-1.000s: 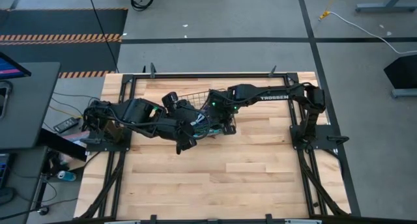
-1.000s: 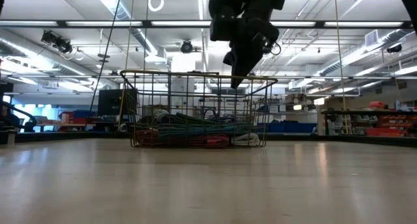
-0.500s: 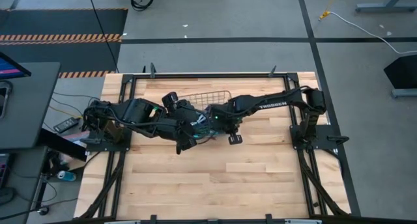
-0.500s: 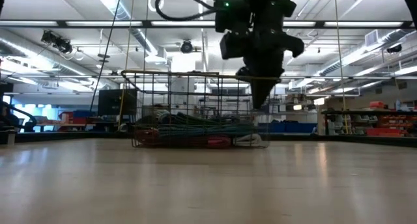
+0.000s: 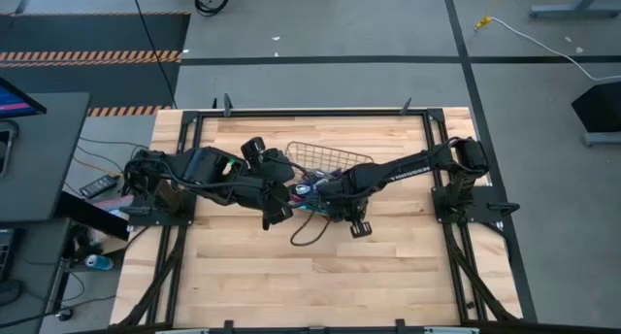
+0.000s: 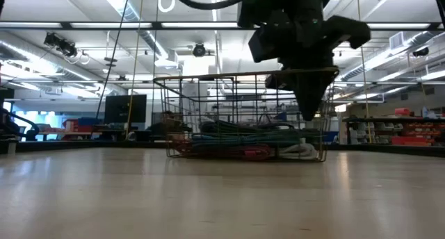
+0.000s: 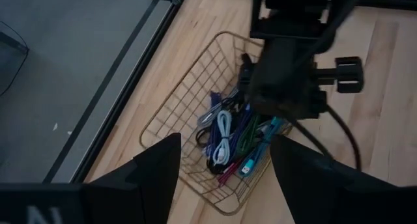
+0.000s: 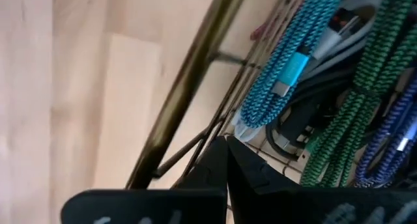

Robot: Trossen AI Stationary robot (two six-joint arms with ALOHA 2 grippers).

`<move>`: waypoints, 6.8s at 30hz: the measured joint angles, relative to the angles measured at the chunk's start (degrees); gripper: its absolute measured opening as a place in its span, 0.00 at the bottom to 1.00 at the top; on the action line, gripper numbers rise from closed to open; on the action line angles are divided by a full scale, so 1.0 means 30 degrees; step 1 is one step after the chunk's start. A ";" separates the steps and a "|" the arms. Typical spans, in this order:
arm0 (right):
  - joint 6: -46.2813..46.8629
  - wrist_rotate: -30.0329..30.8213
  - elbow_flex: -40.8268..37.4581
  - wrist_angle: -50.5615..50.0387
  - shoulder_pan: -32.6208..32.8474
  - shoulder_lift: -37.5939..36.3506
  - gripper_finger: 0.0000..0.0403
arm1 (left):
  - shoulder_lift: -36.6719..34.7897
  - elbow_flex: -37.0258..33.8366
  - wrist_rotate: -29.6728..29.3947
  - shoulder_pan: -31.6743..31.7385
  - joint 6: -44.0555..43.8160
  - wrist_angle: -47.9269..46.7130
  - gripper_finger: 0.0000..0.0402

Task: Pick and place USB-C Cables
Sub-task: Adjust the gold wire basket

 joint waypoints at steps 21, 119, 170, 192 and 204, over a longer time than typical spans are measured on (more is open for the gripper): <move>0.3499 0.3167 0.1333 -0.2298 0.4887 -0.2698 0.00 | 0.0007 0.0000 -0.0169 0.0179 0.0078 0.0078 0.60; 1.2056 0.4853 -0.7265 -0.1958 -0.2636 -1.4295 0.00 | 0.0022 0.0000 0.0219 0.1916 0.3423 0.0561 0.60; 1.4838 0.4724 -0.6506 0.7333 0.3046 -0.9231 0.00 | 0.0011 0.0000 0.0222 0.1916 0.3377 0.0605 0.60; 1.8433 0.3826 -0.6528 1.0365 0.6120 -0.6841 0.00 | 0.0007 0.0000 0.0226 0.1916 0.3461 0.0561 0.60; 1.9583 0.5286 -0.6528 1.1747 0.6571 -0.6849 0.00 | 0.0007 0.0000 0.0221 0.1916 0.3585 0.0527 0.60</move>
